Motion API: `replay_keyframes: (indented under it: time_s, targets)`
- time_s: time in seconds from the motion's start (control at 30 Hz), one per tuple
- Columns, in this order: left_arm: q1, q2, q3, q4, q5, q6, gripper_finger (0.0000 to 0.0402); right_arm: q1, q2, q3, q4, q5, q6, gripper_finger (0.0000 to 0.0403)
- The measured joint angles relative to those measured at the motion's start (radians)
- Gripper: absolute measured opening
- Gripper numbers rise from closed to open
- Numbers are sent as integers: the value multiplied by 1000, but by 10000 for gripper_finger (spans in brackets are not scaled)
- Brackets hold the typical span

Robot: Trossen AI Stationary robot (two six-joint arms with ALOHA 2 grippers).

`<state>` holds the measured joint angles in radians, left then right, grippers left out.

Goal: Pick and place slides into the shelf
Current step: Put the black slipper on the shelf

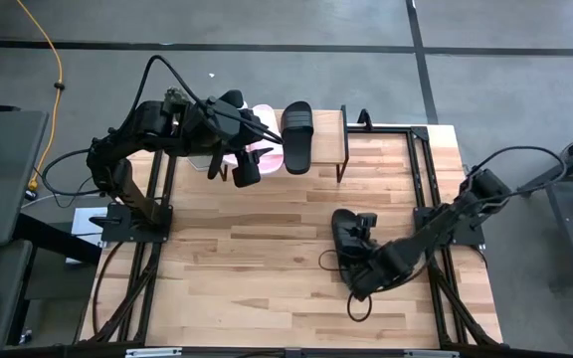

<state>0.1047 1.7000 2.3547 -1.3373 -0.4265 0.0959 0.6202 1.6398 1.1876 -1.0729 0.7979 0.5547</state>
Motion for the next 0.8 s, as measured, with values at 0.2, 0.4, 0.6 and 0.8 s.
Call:
replay_keyframes:
  time_s: [0.2, 0.4, 0.6, 0.8]
  targets:
    - [0, 0, 0, 0, 0, 0, 214, 47, 70, -1, -28, 41, 101, 147]
    - [0, 0, 0, 0, 0, -1, 214, 96, 99, -1, -57, 78, 198, 147]
    - [0, 0, 0, 0, 0, -12, 214, 121, 139, -1, -136, 81, 310, 147]
    - [0, 0, 0, -2, 0, -20, 214, 129, 174, -1, -150, 84, 349, 147]
